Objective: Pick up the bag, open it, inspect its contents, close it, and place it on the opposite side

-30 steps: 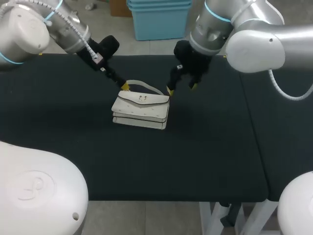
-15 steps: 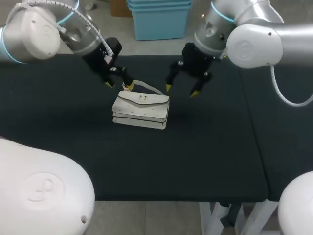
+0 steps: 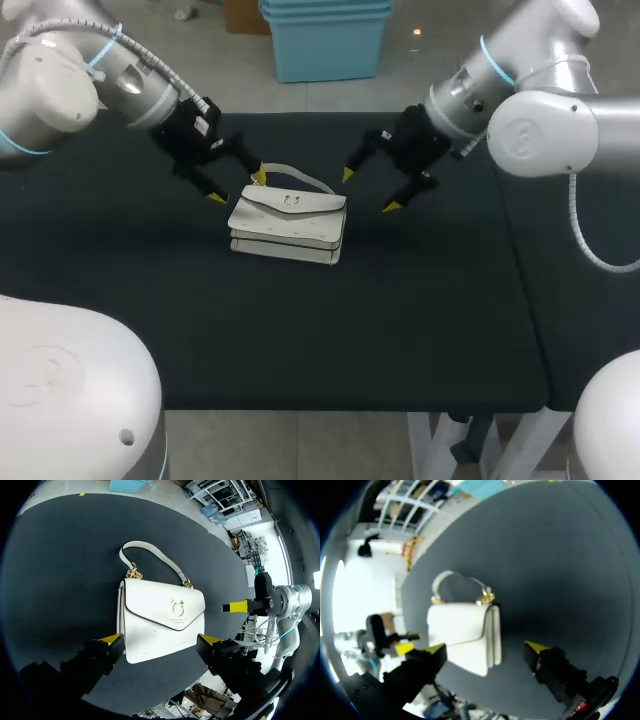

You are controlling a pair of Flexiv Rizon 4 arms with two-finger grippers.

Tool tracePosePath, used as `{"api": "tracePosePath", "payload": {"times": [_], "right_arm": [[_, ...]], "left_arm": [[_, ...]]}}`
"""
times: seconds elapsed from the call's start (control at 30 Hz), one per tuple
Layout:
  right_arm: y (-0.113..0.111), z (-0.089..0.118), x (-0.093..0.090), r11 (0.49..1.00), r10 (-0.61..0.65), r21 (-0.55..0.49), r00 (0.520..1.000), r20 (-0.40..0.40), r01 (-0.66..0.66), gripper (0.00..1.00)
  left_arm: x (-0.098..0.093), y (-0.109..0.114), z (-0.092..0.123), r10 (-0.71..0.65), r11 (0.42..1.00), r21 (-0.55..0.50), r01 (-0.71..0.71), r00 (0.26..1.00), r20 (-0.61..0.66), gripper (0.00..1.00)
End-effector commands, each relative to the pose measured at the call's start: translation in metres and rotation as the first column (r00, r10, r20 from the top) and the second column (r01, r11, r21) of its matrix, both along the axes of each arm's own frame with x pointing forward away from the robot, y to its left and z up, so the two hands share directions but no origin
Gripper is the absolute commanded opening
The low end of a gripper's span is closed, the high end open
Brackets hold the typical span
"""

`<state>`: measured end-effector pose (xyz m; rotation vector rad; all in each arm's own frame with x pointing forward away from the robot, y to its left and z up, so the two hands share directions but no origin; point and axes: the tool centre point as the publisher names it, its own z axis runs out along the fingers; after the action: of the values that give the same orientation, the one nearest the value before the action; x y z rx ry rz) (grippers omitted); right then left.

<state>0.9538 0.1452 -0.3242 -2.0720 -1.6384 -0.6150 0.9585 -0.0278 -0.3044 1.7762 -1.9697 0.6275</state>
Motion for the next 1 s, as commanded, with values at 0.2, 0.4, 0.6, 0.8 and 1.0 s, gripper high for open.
{"api": "tracePosePath", "payload": {"times": [0.2,0.4,0.6,0.8,1.0], "right_arm": [[0.016,-0.018,0.01,0.999,-0.019,0.038,1.0,-0.015,0.019,0.93],[0.028,-0.021,0.019,0.997,-0.017,0.071,1.0,-0.026,0.019,0.73],[0.034,-0.035,0.023,0.993,-0.026,0.115,0.996,-0.08,0.035,0.61],[0.033,-0.05,0.026,0.981,-0.055,0.174,0.986,-0.158,0.083,0.49],[0.034,-0.05,0.023,0.97,-0.052,0.227,0.985,-0.165,0.09,0.47]], "left_arm": [[0.012,0.005,-0.026,0.1,0.956,-0.255,-0.146,0.977,-0.186,1.0],[0.014,0.01,-0.029,0.112,0.948,-0.275,-0.16,0.977,-0.182,1.0],[0.019,0.01,-0.034,0.097,0.94,-0.307,-0.146,0.981,-0.17,0.96],[0.022,0.008,-0.037,0.085,0.941,-0.313,-0.131,0.984,-0.157,0.83],[0.024,0.007,-0.04,0.077,0.938,-0.325,-0.123,0.985,-0.152,0.73]]}}
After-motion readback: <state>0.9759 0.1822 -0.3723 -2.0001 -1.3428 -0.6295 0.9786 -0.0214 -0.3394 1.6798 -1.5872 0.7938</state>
